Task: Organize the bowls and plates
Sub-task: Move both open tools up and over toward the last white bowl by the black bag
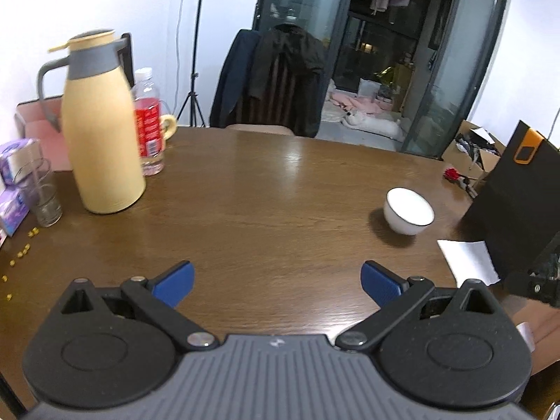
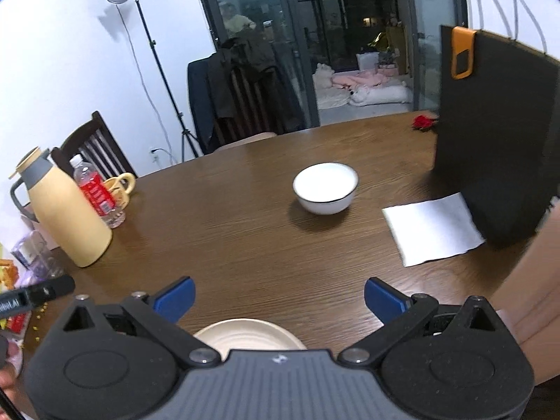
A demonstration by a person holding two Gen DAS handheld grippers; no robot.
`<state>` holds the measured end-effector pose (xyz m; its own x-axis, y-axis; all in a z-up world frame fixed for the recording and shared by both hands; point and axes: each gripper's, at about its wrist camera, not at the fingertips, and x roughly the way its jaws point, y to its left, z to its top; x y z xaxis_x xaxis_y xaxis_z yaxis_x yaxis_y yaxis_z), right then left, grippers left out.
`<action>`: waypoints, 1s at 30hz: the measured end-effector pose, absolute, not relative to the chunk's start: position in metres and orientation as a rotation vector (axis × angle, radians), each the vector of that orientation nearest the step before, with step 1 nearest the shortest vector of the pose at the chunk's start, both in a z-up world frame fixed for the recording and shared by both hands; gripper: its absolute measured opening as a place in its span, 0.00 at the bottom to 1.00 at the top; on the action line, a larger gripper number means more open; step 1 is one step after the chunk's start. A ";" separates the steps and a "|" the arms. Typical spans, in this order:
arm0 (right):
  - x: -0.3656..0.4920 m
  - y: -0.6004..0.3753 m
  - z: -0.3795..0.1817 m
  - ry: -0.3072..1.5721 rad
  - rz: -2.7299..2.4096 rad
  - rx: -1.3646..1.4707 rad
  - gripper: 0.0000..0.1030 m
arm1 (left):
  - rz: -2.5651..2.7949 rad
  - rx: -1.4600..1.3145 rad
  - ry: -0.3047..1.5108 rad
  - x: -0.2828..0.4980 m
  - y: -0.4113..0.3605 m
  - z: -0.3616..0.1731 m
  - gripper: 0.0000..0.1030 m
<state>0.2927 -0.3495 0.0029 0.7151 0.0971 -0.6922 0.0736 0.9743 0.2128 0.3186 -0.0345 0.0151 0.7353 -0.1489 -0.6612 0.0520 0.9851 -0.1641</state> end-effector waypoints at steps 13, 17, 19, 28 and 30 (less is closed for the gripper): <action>0.291 -0.399 0.024 0.752 -0.077 0.285 1.00 | -0.206 -0.087 0.761 0.350 -0.090 0.049 1.00; 0.301 -0.403 0.029 0.770 -0.082 0.300 1.00 | -0.244 -0.054 0.774 0.363 -0.107 0.056 1.00; 0.306 -0.405 0.031 0.771 -0.084 0.298 1.00 | -0.273 -0.042 0.783 0.372 -0.114 0.059 1.00; 0.346 -0.413 0.041 0.819 -0.130 0.275 1.00 | -0.340 0.055 0.785 0.419 -0.144 0.076 1.00; 0.357 -0.417 0.040 0.831 -0.150 0.269 1.00 | -0.346 0.072 0.794 0.432 -0.150 0.076 1.00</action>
